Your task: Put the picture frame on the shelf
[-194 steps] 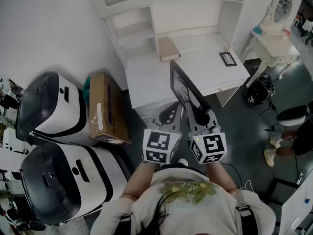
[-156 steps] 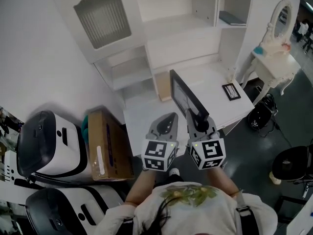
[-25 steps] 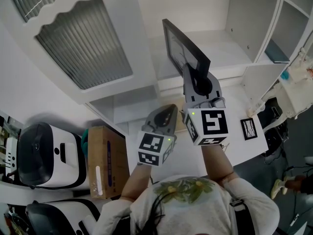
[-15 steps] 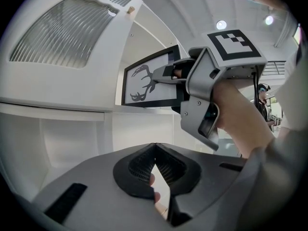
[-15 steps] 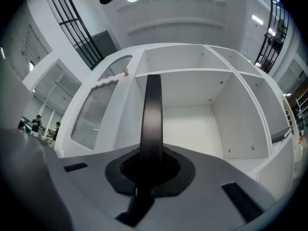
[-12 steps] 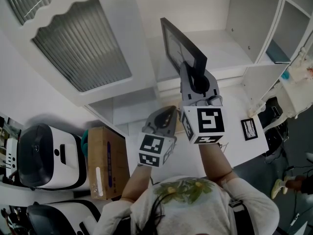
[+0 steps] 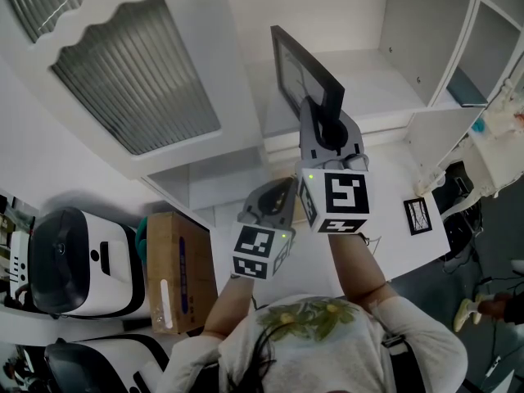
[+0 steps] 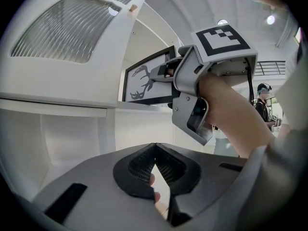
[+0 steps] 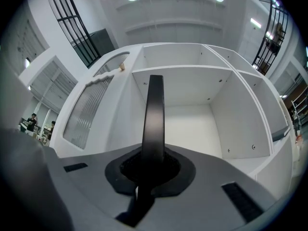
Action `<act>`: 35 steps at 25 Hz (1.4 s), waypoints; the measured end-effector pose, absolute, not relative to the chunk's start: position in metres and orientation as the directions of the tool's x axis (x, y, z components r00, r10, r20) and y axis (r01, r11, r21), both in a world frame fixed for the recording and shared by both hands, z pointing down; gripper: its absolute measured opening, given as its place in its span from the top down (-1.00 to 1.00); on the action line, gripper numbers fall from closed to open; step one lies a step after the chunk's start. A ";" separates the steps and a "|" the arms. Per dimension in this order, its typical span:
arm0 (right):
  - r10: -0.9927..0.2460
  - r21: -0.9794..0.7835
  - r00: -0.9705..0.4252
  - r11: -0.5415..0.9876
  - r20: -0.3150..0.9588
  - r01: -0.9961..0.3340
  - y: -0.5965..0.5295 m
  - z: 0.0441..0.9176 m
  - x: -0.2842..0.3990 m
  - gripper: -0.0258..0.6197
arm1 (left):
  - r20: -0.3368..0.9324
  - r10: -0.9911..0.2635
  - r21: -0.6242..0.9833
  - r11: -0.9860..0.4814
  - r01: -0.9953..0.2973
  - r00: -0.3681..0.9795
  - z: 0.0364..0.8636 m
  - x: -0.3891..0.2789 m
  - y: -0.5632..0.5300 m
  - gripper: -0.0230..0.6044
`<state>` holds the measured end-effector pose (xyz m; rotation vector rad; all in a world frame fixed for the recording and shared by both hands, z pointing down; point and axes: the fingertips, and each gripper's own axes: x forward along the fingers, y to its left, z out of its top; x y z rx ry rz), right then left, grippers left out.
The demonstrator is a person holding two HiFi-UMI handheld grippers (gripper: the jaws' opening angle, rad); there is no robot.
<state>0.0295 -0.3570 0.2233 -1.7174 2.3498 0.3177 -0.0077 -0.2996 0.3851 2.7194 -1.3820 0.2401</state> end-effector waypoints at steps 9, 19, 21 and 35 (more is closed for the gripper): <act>-0.914 0.055 -0.284 0.281 -0.291 -0.958 -0.369 0.223 0.027 0.81 | 0.184 -0.798 0.006 -0.582 -0.813 0.573 0.389 -0.013 -0.304 0.84; -0.915 0.061 -0.284 0.278 -0.288 -0.959 -0.381 0.224 0.022 0.81 | 0.191 -0.798 0.014 -0.580 -0.815 0.571 0.393 -0.017 -0.311 0.84; -0.915 0.063 -0.283 0.277 -0.286 -0.959 -0.383 0.224 0.022 0.81 | 0.192 -0.797 0.016 -0.580 -0.814 0.572 0.394 -0.017 -0.312 0.84; -0.922 0.100 -0.299 0.283 -0.247 -0.954 -0.399 0.231 0.012 0.81 | 0.194 -0.798 0.022 -0.578 -0.816 0.570 0.398 -0.022 -0.317 0.84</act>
